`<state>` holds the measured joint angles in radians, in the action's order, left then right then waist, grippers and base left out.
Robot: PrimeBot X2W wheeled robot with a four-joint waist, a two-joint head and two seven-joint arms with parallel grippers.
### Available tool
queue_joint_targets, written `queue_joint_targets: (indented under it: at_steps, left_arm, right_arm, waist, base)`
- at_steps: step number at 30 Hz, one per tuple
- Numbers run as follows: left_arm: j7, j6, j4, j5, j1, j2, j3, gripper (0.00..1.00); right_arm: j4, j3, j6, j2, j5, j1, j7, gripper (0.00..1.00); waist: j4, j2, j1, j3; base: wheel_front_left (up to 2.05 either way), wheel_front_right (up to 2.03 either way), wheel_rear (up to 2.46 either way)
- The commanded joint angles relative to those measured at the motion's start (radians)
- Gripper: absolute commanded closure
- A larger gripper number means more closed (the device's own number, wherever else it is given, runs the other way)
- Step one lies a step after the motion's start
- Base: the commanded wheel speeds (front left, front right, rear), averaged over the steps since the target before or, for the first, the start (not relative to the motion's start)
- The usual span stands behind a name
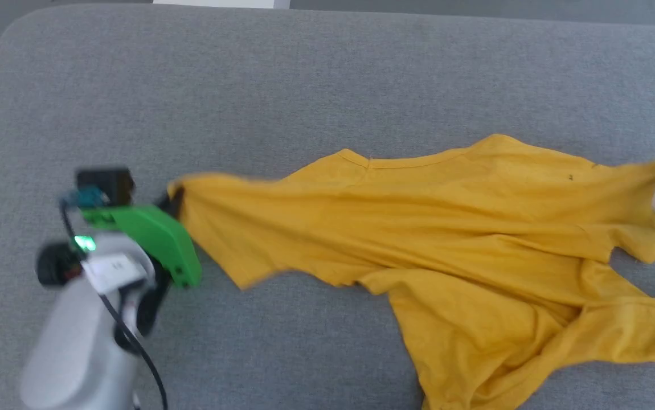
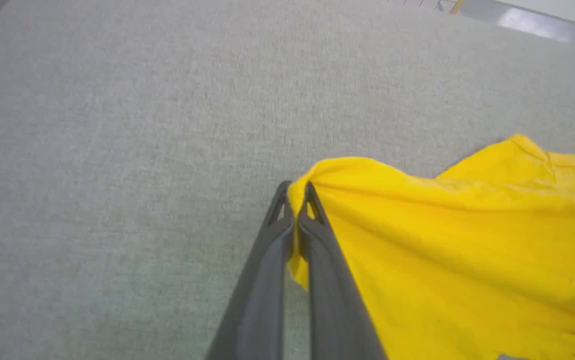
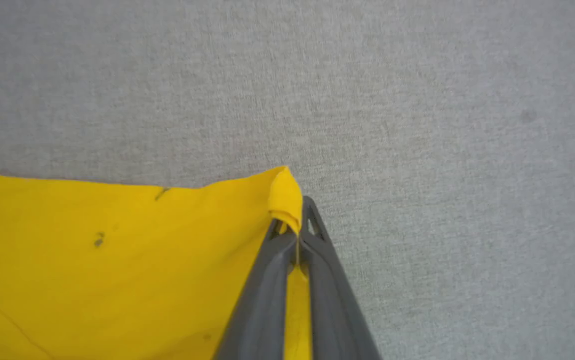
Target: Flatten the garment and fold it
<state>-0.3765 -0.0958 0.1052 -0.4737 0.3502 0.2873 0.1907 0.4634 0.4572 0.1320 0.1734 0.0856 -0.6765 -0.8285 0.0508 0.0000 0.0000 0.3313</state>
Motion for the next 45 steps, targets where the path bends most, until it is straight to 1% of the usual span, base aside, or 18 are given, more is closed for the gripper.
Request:
queue_joint_targets:
  at_steps: [1, 3, 6, 10, 15, 19, 22, 26, 31, 35, 38, 42, 45]
  left_arm:
    - [0.016, 0.009, -0.013, 0.002, 0.048, 0.024, -0.013, 1.0]
    - [0.029, 0.02, -0.025, 0.006, 0.098, 0.042, -0.025, 1.0]
    - [0.031, 0.027, -0.041, 0.05, 0.186, 0.089, -0.026, 1.0]
    - [0.045, 0.016, -0.045, 0.101, 0.321, 0.133, -0.041, 1.0]
    - [0.076, -0.001, -0.022, 0.157, 0.509, 0.166, -0.055, 1.0]
    - [0.115, -0.022, 0.007, 0.198, 0.67, 0.173, -0.061, 1.0]
    - [0.164, -0.041, 0.044, 0.229, 0.788, 0.177, -0.068, 1.0]
    - [0.243, -0.061, 0.085, 0.257, 0.917, 0.176, -0.077, 1.0]
    - [0.343, -0.082, 0.13, 0.277, 1.039, 0.172, -0.088, 1.0]
    - [0.397, -0.08, 0.169, 0.271, 1.082, 0.162, -0.089, 1.0]
    - [0.421, -0.066, 0.2, 0.259, 1.072, 0.158, -0.085, 1.0]
    - [0.421, -0.037, 0.25, 0.237, 0.993, 0.152, -0.068, 1.0]
    - [0.41, -0.012, 0.278, 0.216, 0.891, 0.145, -0.049, 1.0]
  right_arm:
    - [-0.028, -0.019, -0.001, 0.02, -0.015, -0.02, 0.018, 1.0]
    - [-0.064, -0.051, -0.001, 0.042, -0.03, -0.048, 0.04, 1.0]
    - [-0.116, -0.093, -0.001, 0.073, -0.05, -0.109, 0.083, 1.0]
    - [-0.146, -0.15, -0.001, 0.107, -0.073, -0.217, 0.153, 1.0]
    - [-0.154, -0.215, -0.001, 0.129, -0.075, -0.387, 0.251, 1.0]
    - [-0.155, -0.268, -0.001, 0.129, -0.065, -0.527, 0.338, 1.0]
    - [-0.151, -0.294, -0.001, 0.131, -0.051, -0.632, 0.414, 1.0]
    - [-0.132, -0.299, -0.001, 0.126, -0.029, -0.756, 0.511, 1.0]
    - [-0.085, -0.268, -0.001, 0.109, -0.002, -0.895, 0.64, 1.0]
    - [-0.028, -0.264, -0.001, 0.104, 0.007, -0.948, 0.709, 1.0]
    - [0.017, -0.275, -0.001, 0.105, -0.001, -0.942, 0.733, 1.0]
    - [0.084, -0.322, -0.001, 0.113, -0.048, -0.864, 0.751, 1.0]
    - [0.118, -0.369, -0.001, 0.119, -0.114, -0.757, 0.758, 1.0]
  waist:
    - [-0.006, 0.0, 0.0, 0.001]
    - [-0.014, 0.0, 0.0, 0.006]
    - [-0.025, 0.0, 0.0, 0.02]
    - [-0.049, 0.0, 0.0, 0.05]
    - [-0.076, 0.0, 0.0, 0.1]
    - [-0.092, 0.0, 0.0, 0.147]
    - [-0.101, 0.0, 0.0, 0.175]
    - [-0.109, 0.0, 0.0, 0.198]
    - [-0.112, 0.0, 0.0, 0.216]
    - [-0.104, 0.0, 0.0, 0.222]
    - [-0.097, 0.0, 0.0, 0.226]
    - [-0.087, 0.0, 0.0, 0.226]
    - [-0.082, 0.0, 0.0, 0.211]
  base:
    - [0.0, 0.0, 0.0]
    - [0.0, 0.0, 0.0]
    - [0.0, 0.0, 0.0]
    - [0.0, 0.0, 0.0]
    - [0.0, 0.0, 0.0]
    - [0.0, 0.0, 0.0]
    - [0.0, 0.0, 0.0]
    - [0.0, 0.0, 0.0]
    - [0.0, 0.0, 0.0]
    - [0.0, 0.0, 0.0]
    - [0.0, 0.0, 0.0]
    - [0.0, 0.0, 0.0]
    - [0.0, 0.0, 0.0]
